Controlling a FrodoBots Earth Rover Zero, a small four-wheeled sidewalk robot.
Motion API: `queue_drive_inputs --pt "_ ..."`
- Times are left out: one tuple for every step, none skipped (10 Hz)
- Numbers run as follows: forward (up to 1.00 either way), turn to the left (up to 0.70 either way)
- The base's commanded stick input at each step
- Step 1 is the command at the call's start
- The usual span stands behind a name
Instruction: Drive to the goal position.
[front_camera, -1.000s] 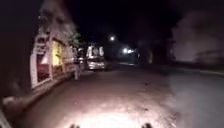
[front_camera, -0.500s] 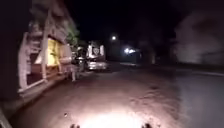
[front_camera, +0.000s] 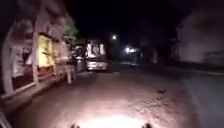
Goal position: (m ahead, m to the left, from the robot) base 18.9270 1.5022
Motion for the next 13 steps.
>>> queue_drive_inputs --pt "0.7 0.0" --pt "0.7 0.0" --pt "0.7 0.0" --pt "0.7 0.0" --pt "0.7 0.0" --pt "0.7 0.0" --pt "0.7 0.0" --pt "0.7 0.0" --pt "0.7 0.0" --pt "0.7 0.0" --pt "0.7 0.0" --pt "0.7 0.0" --pt "0.7 0.0"
